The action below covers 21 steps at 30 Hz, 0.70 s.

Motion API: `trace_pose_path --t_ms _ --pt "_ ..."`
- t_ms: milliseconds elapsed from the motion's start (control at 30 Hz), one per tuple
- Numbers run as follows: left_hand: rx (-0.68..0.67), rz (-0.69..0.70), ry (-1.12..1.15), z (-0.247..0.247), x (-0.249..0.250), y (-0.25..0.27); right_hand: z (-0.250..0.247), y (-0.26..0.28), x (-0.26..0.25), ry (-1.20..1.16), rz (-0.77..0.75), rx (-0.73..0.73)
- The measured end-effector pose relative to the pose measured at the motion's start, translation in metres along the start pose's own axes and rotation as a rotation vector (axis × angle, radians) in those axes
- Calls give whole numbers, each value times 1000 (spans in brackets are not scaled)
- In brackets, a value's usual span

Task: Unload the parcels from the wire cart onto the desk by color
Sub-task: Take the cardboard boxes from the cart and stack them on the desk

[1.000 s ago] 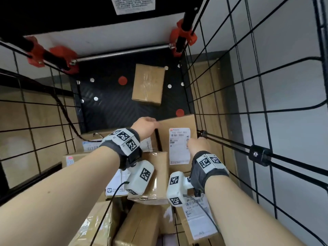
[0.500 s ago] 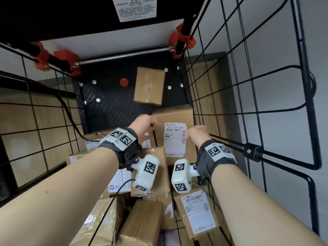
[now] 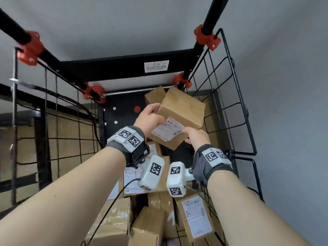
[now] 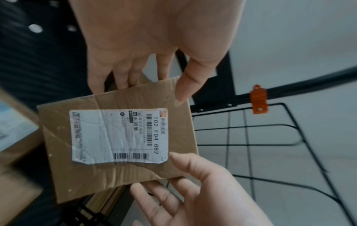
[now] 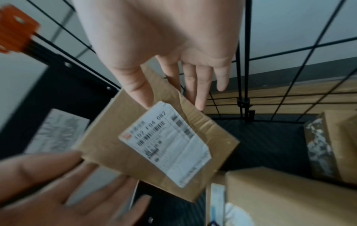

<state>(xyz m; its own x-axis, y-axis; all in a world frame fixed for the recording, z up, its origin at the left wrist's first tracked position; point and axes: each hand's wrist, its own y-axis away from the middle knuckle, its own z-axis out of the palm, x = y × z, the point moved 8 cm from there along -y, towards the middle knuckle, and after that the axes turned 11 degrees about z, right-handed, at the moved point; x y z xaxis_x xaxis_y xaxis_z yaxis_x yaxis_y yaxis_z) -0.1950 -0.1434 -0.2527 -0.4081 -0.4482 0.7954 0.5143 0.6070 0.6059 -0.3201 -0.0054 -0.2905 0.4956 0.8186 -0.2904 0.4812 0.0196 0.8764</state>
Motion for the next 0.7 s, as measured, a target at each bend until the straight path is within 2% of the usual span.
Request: trace_pose_path --t_ms 100,267,367,533,700 --pt "21 119 -103 -16 42 29 -6 39 -13 -75 -74 -2" --pt "113 271 -100 -55 91 86 -12 125 -64 -151 -358 -30" --pt "157 351 -56 -76 115 124 -3 176 -83 -197 -441 -90" --pt "221 517 13 -119 160 195 13 265 -93 -254 -593 -132" --pt "266 663 48 -182 201 281 37 385 -96 -287 -804 -150"
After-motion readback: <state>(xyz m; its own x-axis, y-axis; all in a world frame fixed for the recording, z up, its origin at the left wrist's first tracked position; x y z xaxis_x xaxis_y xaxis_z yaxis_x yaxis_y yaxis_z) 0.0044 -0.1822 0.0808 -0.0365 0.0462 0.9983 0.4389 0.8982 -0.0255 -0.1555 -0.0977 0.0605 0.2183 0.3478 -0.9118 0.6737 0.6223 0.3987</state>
